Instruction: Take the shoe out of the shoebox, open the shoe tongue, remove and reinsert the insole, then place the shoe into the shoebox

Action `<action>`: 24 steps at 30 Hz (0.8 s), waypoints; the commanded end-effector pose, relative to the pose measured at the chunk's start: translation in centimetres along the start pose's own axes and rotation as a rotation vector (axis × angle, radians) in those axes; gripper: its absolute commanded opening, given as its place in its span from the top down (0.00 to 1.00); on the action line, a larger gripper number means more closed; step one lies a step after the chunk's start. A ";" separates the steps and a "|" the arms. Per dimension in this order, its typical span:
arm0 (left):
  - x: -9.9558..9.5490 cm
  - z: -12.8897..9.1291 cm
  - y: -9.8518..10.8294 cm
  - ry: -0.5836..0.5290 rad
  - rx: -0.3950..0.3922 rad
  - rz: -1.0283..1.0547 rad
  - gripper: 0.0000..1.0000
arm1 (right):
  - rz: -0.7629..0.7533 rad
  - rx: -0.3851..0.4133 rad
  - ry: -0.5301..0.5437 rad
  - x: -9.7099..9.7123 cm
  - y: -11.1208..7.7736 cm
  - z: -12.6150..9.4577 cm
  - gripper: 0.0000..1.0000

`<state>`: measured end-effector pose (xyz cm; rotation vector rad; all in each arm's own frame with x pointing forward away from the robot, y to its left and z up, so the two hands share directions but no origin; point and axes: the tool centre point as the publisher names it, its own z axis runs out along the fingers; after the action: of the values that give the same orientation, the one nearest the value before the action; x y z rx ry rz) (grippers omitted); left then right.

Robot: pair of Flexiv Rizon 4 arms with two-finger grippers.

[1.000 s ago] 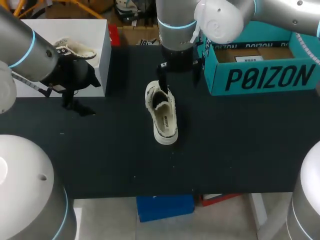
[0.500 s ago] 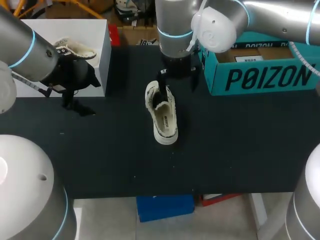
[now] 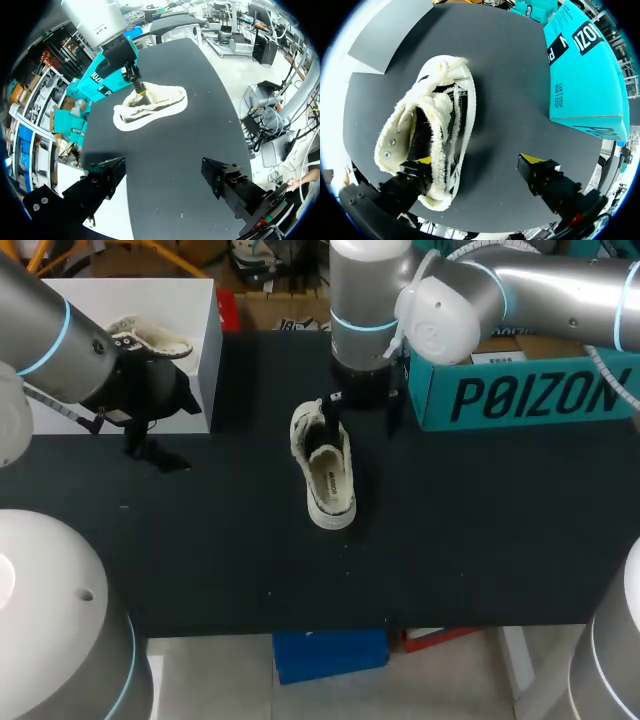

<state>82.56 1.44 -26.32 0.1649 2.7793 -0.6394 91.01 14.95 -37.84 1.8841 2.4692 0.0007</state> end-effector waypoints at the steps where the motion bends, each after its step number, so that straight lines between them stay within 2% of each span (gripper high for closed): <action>1: 0.1 0.1 0.1 -0.005 0.002 0.002 0.00 | -0.001 0.000 0.014 0.1 0.2 1.1 0.00; 19: 0.1 0.1 0.1 -0.005 0.002 0.002 0.00 | -0.036 0.033 0.013 0.6 0.3 4.4 0.00; 20: 0.1 0.1 0.1 -0.005 0.002 0.002 0.00 | -0.036 0.034 0.007 0.6 0.3 4.5 1.00; 24: 0.1 0.1 0.1 -0.005 0.002 0.002 0.00 | -0.048 0.021 0.023 0.7 0.3 4.5 1.00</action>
<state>82.56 1.44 -26.32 0.1649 2.7792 -0.6394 90.99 15.35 -42.04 1.8396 2.5383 0.0024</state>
